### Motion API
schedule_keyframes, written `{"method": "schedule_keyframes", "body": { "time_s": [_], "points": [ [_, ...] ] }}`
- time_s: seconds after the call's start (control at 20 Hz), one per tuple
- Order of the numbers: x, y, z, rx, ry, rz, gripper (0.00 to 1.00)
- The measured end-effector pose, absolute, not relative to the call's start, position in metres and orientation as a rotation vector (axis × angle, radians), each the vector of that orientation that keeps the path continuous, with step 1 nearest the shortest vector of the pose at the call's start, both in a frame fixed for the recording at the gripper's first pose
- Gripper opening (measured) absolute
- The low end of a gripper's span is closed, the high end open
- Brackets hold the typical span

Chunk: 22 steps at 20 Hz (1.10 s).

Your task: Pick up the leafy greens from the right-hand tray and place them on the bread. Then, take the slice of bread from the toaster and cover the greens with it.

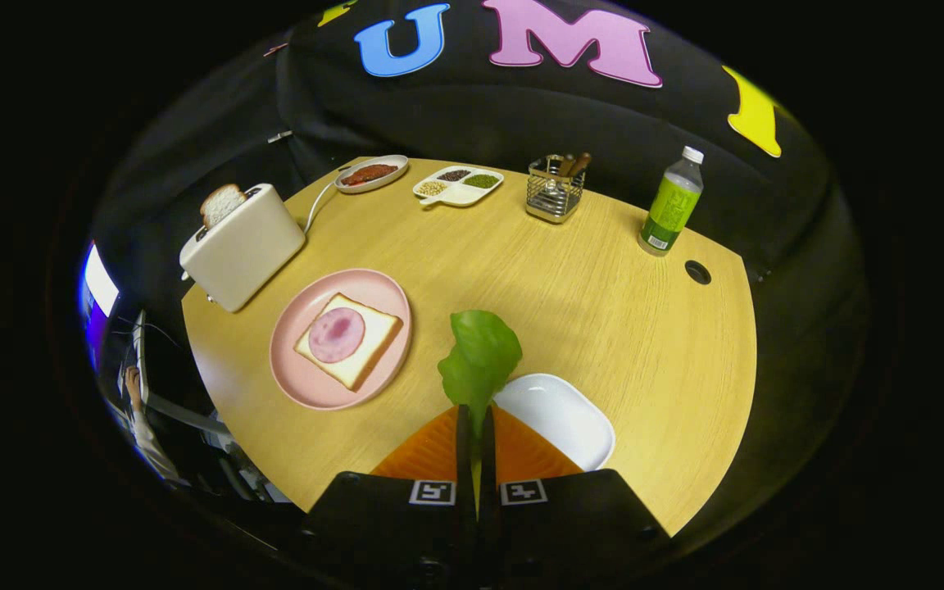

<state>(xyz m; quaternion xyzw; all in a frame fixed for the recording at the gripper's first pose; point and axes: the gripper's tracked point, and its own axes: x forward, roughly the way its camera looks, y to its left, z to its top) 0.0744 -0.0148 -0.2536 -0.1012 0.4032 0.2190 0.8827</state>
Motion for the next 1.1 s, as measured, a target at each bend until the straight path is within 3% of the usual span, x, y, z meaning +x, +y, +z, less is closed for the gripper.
{"method": "schedule_keyframes", "body": {
  "time_s": [0.95, 1.1],
  "points": [
    [0.077, 0.156, -0.281, -0.111, 0.923, 0.451, 0.05],
    [0.085, 0.160, -0.285, -0.109, 0.920, 0.422, 0.09]
  ]
}}
